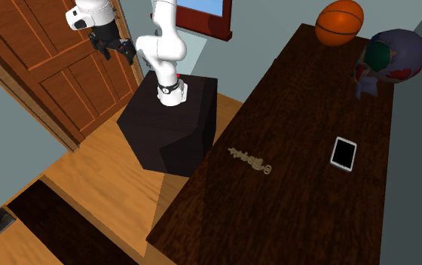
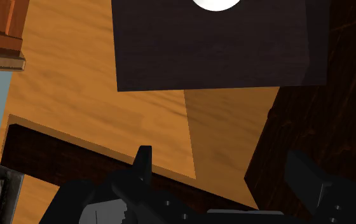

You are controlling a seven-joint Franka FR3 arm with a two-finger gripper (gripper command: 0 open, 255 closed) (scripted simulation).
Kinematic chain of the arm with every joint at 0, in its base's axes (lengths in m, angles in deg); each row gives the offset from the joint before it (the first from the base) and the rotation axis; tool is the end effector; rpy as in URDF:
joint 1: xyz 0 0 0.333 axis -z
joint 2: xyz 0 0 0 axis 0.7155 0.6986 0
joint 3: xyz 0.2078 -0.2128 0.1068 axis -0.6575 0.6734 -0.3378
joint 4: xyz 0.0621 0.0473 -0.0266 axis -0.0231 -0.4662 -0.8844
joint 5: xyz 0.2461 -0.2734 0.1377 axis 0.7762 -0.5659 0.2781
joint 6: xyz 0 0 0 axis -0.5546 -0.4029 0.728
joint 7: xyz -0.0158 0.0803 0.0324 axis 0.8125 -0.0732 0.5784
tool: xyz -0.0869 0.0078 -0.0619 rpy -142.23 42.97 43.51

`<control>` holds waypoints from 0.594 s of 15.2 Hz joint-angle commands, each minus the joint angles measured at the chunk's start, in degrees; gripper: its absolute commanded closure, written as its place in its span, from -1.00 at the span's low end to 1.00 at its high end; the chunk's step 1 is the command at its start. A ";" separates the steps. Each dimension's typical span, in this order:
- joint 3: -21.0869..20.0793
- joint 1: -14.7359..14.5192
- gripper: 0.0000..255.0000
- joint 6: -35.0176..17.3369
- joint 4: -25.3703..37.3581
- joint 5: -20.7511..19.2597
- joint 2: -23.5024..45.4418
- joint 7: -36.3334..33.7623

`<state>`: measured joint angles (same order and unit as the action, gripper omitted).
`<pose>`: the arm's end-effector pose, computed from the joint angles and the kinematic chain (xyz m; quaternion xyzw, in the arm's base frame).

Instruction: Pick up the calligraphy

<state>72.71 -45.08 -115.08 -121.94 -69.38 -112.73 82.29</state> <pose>0.3020 -0.0339 0.5911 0.9965 -0.0360 -0.0686 0.0326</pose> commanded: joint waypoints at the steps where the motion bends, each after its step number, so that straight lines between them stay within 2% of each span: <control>1: 0.00 0.00 -1.00 0.00 0.00 0.00 0.00 0.00; 9: -8.52 -4.07 -1.00 -7.40 1.35 4.33 7.52 -7.26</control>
<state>65.08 -48.76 -121.16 -120.82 -65.35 -106.55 75.76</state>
